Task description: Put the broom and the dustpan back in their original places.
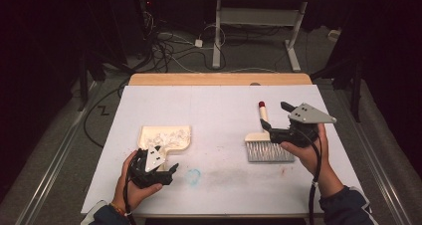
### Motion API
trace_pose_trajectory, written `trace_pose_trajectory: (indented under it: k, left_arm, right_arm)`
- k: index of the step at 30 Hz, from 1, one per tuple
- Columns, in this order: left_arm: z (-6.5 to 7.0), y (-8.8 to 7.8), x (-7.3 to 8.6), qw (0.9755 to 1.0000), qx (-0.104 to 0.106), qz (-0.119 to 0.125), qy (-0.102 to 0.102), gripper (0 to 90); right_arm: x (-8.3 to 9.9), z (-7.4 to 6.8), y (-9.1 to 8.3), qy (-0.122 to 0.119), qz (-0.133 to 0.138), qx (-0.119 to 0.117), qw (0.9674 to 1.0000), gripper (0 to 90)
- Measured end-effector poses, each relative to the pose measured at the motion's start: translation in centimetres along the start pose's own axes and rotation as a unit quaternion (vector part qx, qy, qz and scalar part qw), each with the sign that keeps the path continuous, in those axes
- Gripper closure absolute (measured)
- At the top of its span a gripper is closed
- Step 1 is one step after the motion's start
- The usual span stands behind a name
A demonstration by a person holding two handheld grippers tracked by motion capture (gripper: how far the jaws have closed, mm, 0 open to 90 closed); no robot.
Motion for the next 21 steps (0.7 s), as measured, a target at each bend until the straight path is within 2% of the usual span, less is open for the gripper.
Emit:
trace_pose_trajectory:
  k: [3,5,7,11,15,21]
  left_arm:
    - [-0.1,0.0,-0.1,1.0000,-0.002,-0.002,0.009,18.2]
    - [0.1,0.0,0.0,1.0000,0.002,-0.002,0.003,18.1]
    - [0.0,0.0,-0.1,0.9999,-0.003,0.000,0.011,18.2]
    - [0.0,-0.1,-0.1,0.9999,-0.001,0.003,0.011,18.2]
    - [0.0,-0.1,-0.1,0.9999,0.000,0.000,0.013,18.2]
    - [0.1,-0.1,-0.1,0.9999,0.000,0.001,0.014,18.1]
  right_arm:
    - [0.1,-0.1,-0.4,-0.006,0.000,0.002,1.0000,18.1]
    - [0.1,-0.1,-0.7,-0.007,0.004,0.001,1.0000,18.3]
    - [0.3,-0.1,-0.9,-0.007,0.001,0.000,1.0000,18.3]
    - [0.5,-0.1,-1.3,-0.014,0.001,0.003,0.9999,18.5]
    - [0.7,-0.2,-1.8,-0.013,-0.004,-0.006,0.9999,18.8]
    - [1.3,-0.2,-2.5,-0.025,-0.008,-0.002,0.9997,18.9]
Point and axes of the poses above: each handheld gripper's, and its own axes: y roughly forward along the jaws, x roughly out of its underside, z roughly to its right, the point moved 10 cm from there along y, roughly forward along the jaws, and after that the axes turned 14 degrees about x, right-handed, at the moved point
